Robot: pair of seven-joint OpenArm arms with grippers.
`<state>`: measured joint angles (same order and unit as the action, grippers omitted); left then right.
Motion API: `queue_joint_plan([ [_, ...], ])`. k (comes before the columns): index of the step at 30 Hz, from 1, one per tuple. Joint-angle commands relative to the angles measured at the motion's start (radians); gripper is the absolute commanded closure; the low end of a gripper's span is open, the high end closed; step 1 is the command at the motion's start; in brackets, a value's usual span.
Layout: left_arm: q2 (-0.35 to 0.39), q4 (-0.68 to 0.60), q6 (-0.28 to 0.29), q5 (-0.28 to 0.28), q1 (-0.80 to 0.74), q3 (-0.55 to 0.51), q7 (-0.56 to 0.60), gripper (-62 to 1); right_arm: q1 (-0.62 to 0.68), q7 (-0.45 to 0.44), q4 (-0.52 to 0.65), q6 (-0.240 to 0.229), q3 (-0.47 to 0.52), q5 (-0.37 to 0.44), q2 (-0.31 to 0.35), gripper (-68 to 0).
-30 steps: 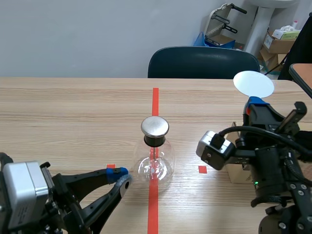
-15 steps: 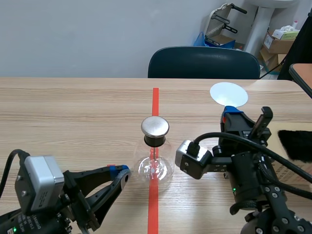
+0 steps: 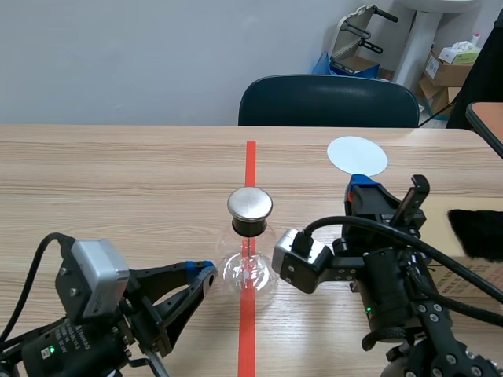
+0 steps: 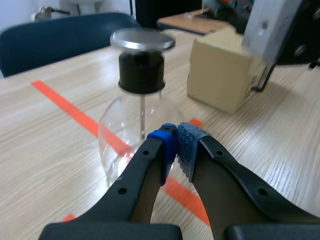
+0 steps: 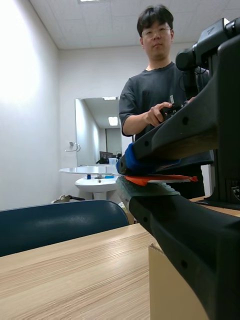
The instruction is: Do the electroscope experiment
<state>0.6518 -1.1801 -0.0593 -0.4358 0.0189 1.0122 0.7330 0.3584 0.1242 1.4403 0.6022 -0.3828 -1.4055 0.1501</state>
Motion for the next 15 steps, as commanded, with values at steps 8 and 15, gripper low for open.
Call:
queue_joint_plan([
  [8,-0.034,0.044,0.001,-0.024,0.049,0.032,0.016,-2.9,-0.006,0.009,0.016,0.006,-0.004,0.004,0.013,-0.8],
  [15,-0.065,0.096,0.001,-0.049,0.087,0.063,0.006,-2.9,-0.006,0.009,0.016,0.006,-0.004,0.004,0.013,-0.8],
])
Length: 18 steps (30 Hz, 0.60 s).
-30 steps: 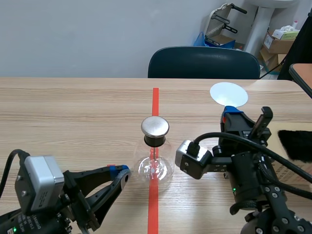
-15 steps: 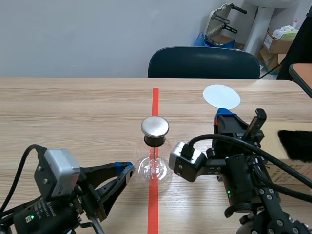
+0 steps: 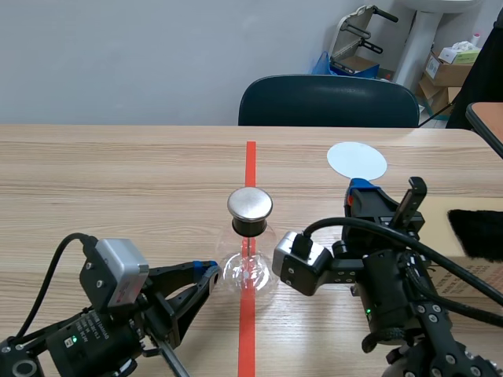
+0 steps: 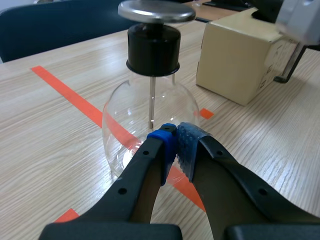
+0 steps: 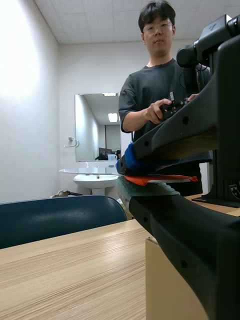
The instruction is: Do the electroscope experiment
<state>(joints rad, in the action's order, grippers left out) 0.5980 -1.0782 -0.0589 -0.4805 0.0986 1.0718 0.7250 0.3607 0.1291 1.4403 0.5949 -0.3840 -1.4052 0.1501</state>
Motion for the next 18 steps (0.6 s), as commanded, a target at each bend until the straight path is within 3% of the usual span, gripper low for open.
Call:
queue_joint_plan([
  [1,-0.016,0.002,0.001,-0.007,0.013,0.008,0.013,-2.9,-0.009,0.004,0.016,0.014,-0.003,0.003,0.013,-0.8],
  [18,-0.082,0.114,-0.001,-0.060,0.058,0.034,-0.034,-2.9,-0.009,0.004,0.016,0.014,-0.002,0.002,0.013,-0.8],
])
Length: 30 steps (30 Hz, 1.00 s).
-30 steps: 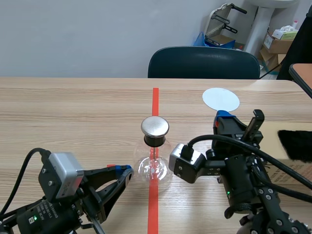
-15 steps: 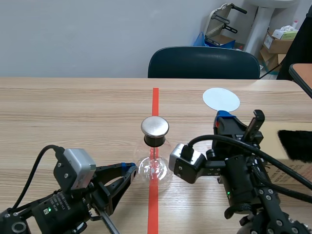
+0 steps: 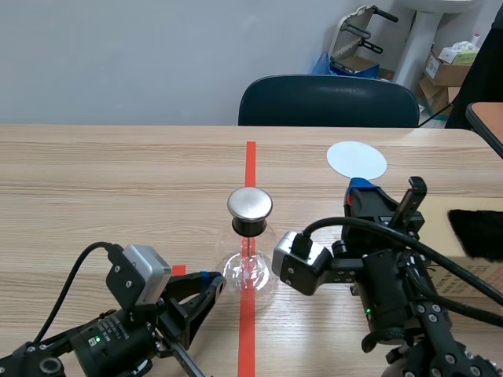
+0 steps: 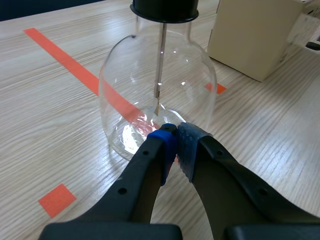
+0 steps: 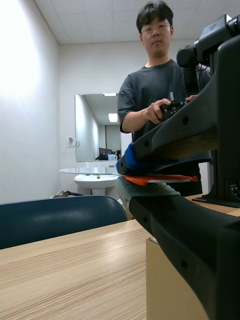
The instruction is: Do the electroscope experiment
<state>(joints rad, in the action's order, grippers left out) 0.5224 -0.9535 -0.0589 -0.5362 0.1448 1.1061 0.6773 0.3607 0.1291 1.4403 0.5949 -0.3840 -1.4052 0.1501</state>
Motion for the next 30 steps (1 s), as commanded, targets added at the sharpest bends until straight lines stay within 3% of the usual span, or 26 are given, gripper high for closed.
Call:
queue_joint_plan([
  [1,-0.009,-0.005,-0.001,-0.004,0.014,0.000,0.011,-2.9,-0.009,0.004,0.016,0.014,-0.002,0.002,0.013,-0.8],
  [7,-0.013,0.019,-0.001,-0.048,0.022,0.001,0.010,-2.9,-0.009,0.003,0.016,0.014,-0.002,0.002,0.013,-0.8],
  [30,-0.028,0.039,-0.001,-0.044,0.021,0.001,0.009,-2.9,-0.009,0.003,0.016,0.014,-0.003,0.002,0.013,-0.8],
])
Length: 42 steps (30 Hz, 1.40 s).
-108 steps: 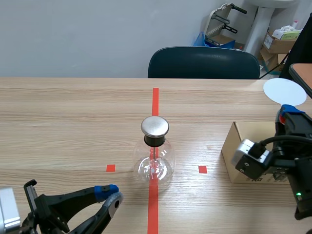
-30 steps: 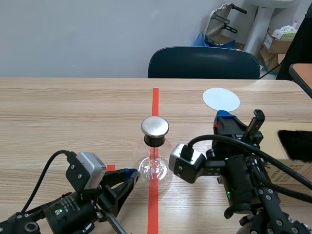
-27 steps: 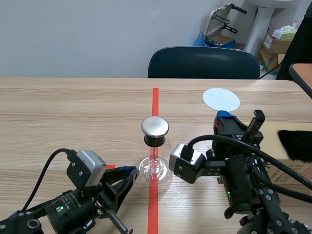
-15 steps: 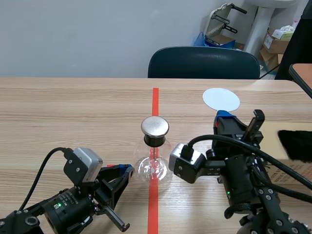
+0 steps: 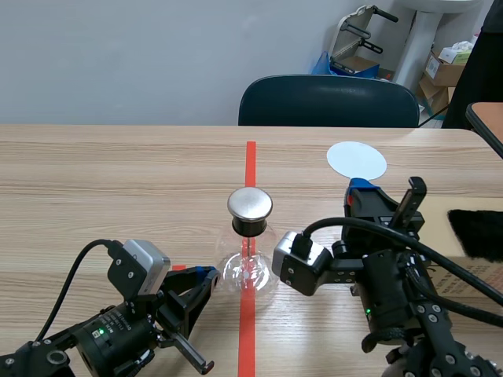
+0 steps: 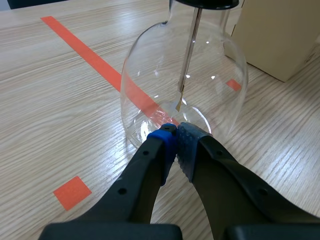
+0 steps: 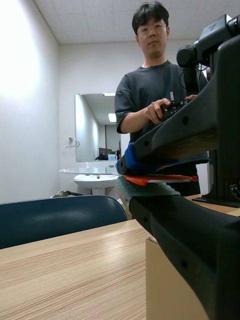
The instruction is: Do the electroscope experiment
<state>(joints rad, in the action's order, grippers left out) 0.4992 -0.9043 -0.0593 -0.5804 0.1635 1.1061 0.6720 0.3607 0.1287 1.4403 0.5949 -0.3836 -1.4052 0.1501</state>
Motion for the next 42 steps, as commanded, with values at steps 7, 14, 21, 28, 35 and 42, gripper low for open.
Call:
queue_joint_plan([
  [7,-0.002,-0.011,-0.001,0.000,0.003,0.001,0.014,-2.9,-0.009,0.003,0.016,0.014,-0.003,0.002,0.013,-0.8],
  [14,0.000,-0.011,-0.001,0.000,0.002,0.001,0.014,-2.9,-0.009,0.003,0.016,0.014,-0.003,0.002,0.013,-0.8],
  [21,0.000,-0.011,-0.001,0.000,-0.003,0.001,-0.001,-2.9,-0.009,0.004,0.016,0.013,-0.003,0.002,0.013,-0.8],
  [28,0.000,-0.011,-0.001,0.000,-0.003,0.001,-0.050,-2.9,-0.009,0.003,0.016,0.013,-0.003,0.002,0.013,-0.8],
  [35,0.000,-0.011,-0.001,0.000,-0.003,0.001,-0.090,-2.9,-0.009,0.003,0.016,0.013,-0.003,0.002,0.013,-0.8],
  [42,0.000,-0.011,-0.001,0.000,-0.003,0.001,-0.090,-2.9,-0.009,0.004,0.016,0.013,-0.003,0.002,0.013,-0.8],
])
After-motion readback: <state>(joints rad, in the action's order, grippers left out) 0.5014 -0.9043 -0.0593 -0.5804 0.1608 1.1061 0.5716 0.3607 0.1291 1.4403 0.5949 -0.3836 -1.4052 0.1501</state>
